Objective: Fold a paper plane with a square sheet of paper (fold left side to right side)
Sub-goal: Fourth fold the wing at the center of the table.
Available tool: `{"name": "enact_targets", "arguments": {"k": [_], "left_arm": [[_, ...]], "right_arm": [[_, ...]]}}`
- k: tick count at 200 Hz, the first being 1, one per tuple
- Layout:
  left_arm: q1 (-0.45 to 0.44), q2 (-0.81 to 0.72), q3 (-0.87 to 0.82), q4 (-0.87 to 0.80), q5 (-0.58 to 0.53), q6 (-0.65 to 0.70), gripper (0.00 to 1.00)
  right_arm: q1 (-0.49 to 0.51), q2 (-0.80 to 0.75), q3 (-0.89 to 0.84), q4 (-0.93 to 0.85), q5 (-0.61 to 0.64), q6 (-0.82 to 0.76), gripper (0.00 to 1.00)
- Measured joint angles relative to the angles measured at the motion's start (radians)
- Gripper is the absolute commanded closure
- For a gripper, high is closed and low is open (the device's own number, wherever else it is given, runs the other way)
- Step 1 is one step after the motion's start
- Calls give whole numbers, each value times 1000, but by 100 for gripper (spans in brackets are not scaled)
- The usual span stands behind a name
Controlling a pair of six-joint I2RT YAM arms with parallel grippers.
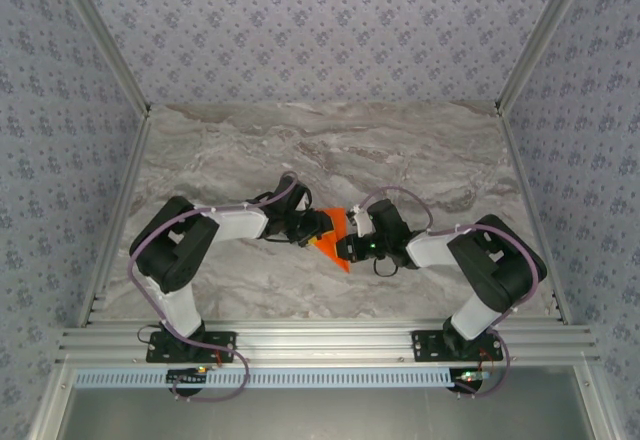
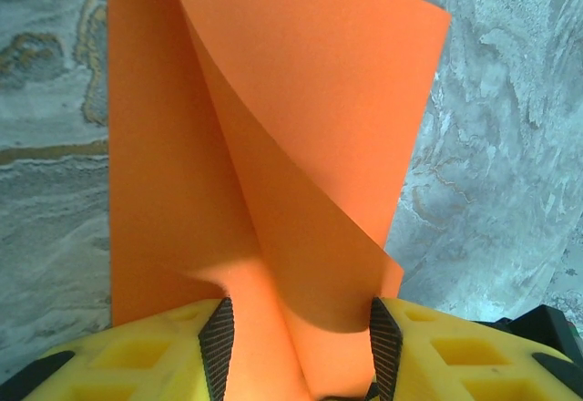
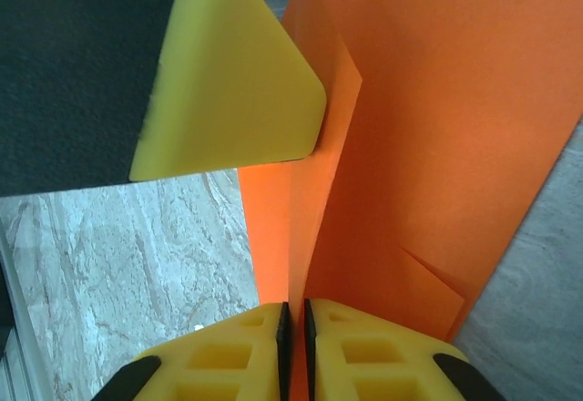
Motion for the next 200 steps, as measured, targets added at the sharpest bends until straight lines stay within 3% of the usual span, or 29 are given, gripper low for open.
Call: {"name": "enact_targets", "arguments": {"k": [85,141,200], "left_arm": [[0,0,0,0,-1,0,54],[0,0,0,-2,-3,0,54],[0,0,0,-2,-4,0,54]], "right_arm": [[-45,-42,0,9,-51,18,60],[-124,-28,8,27,-155,86,64],[-129,58,34,57,-218,146,67]]}}
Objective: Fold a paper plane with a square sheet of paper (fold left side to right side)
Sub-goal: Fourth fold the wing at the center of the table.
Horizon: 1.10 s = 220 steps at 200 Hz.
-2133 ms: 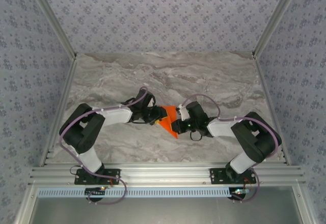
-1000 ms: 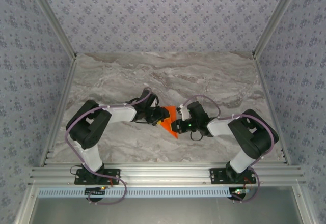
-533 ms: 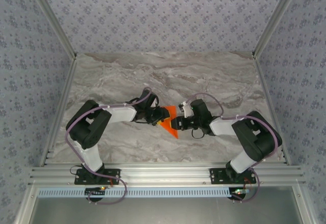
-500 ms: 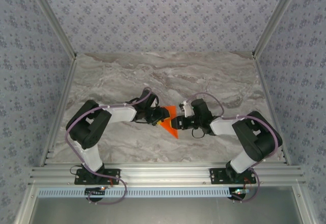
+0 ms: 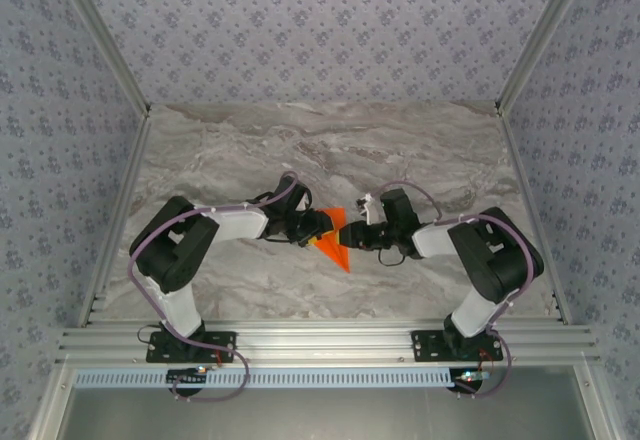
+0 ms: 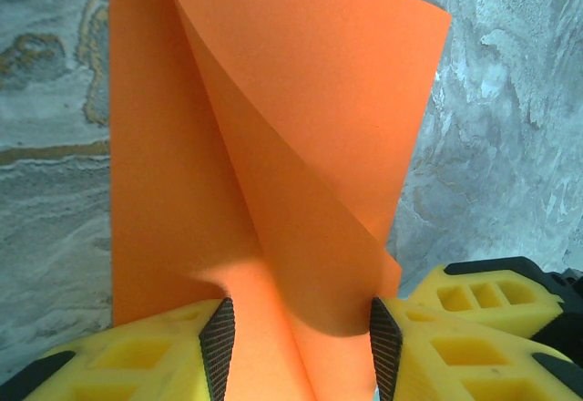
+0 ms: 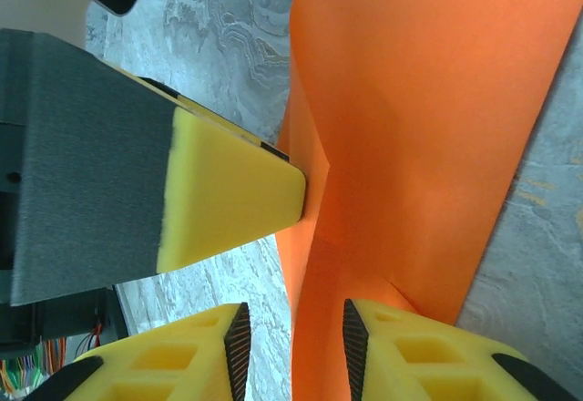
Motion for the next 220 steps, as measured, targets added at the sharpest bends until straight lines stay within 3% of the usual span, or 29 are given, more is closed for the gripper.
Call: {"name": "enact_targets", "arguments": {"k": [69,123,220], "left_arm": [[0,0,0,0,0,0,54],[0,0,0,0,0,0,54],[0,0,0,-1,0,4,53]], "right_arm": [[1,34,23,8,-11,17,79],[1,40,32,0,-11,16,99],[-29,20,30,-37,3,6,100]]}}
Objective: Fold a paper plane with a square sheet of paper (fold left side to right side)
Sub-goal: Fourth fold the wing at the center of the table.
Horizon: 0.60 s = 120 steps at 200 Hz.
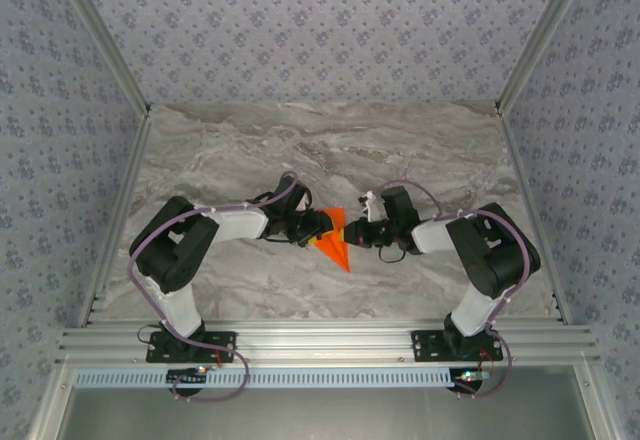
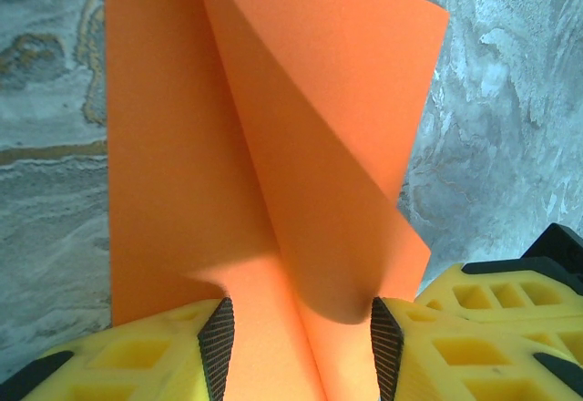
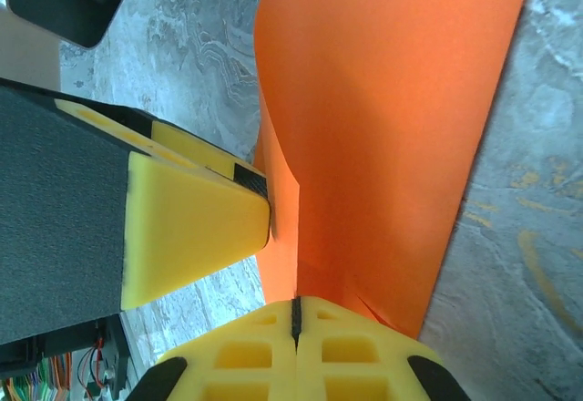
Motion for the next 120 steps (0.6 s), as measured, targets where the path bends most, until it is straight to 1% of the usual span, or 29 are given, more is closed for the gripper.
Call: {"name": "enact_targets", "arguments": {"k": [120], "left_arm": [[0,-1,0,-1,0,0,53]], "right_arm": [[-14,-14,0,-82,45,-52,100]]}}
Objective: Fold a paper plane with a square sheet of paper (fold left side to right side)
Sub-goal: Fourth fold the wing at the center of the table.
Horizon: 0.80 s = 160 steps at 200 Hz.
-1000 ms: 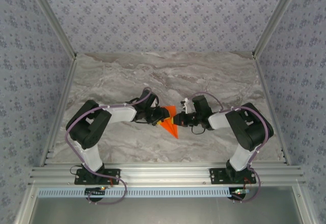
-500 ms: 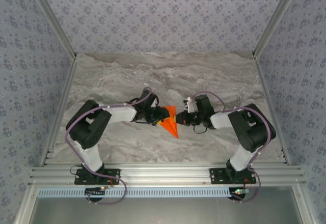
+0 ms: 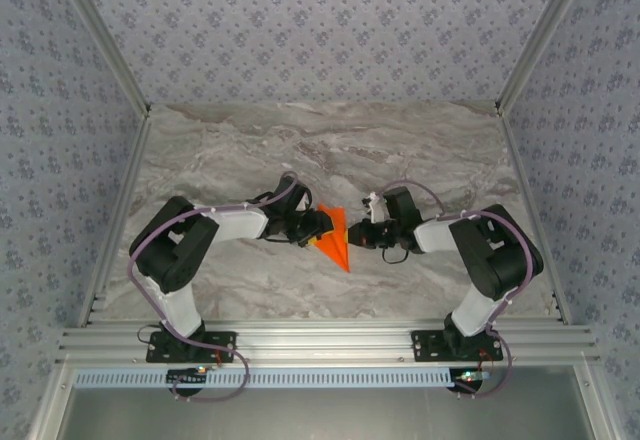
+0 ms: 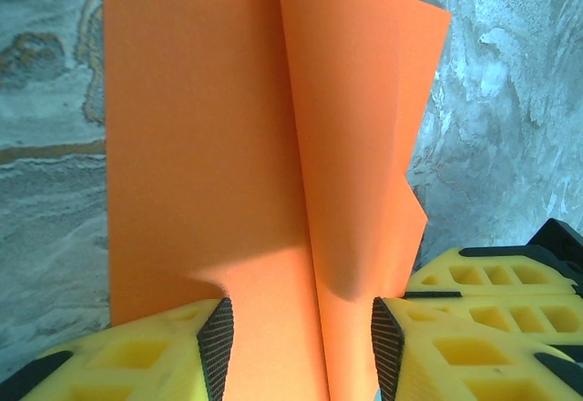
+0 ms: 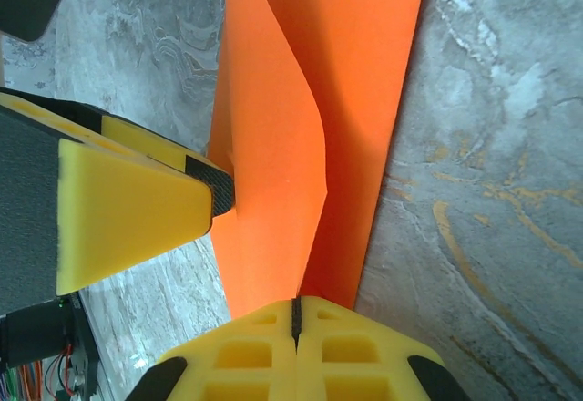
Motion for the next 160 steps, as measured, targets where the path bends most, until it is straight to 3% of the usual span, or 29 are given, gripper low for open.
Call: {"name": "enact_targets", "arguments": {"k": [160], "left_arm": [[0,0,0,0,0,0,53]], "right_arm": [[0,29,22,-21,18,-19,100]]}}
